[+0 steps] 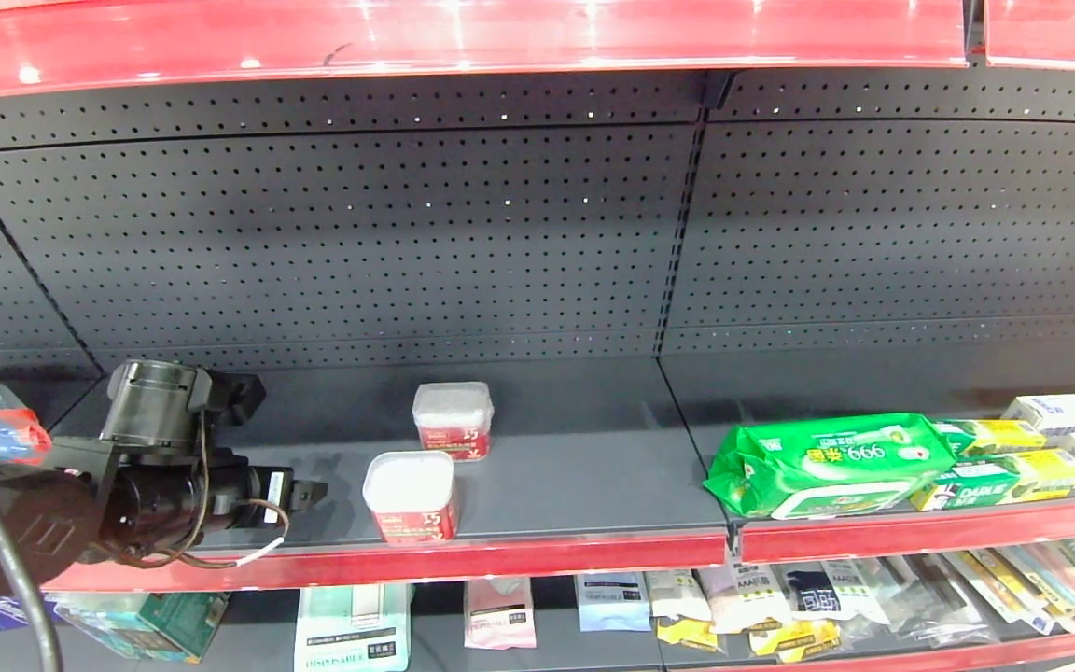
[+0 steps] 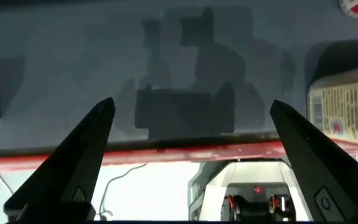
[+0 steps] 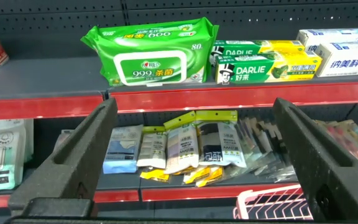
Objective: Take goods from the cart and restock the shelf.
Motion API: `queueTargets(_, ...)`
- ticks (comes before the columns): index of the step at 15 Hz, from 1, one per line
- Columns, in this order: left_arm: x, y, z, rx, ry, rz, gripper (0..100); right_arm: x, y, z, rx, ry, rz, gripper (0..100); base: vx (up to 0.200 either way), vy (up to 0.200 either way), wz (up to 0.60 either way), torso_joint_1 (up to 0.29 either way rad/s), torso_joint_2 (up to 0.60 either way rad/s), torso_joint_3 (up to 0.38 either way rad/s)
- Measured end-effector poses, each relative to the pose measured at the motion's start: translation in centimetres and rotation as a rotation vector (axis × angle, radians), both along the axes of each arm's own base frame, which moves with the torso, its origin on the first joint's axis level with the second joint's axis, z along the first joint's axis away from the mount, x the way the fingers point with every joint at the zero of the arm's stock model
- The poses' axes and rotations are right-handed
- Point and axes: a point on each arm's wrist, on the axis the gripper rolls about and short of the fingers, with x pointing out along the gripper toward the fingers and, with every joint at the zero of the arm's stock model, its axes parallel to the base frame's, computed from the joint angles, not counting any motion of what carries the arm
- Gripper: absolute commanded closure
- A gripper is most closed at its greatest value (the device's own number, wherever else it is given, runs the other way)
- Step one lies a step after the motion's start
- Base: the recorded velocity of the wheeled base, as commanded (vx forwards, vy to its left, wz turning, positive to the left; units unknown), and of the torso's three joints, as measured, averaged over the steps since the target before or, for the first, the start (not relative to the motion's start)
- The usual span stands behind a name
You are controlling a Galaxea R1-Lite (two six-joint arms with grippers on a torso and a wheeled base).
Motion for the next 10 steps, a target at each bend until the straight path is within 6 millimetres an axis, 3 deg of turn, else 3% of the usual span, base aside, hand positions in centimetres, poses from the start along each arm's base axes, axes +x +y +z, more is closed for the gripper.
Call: queueTargets(10, 1.8, -2.3, -1.3, -0.002, 0.015, -0.063, 0, 0.0, 0.0, 0.0, 0.000, 0.000, 0.000, 0, 0.000, 0.000, 0.00, 0.000, 0.00, 0.000)
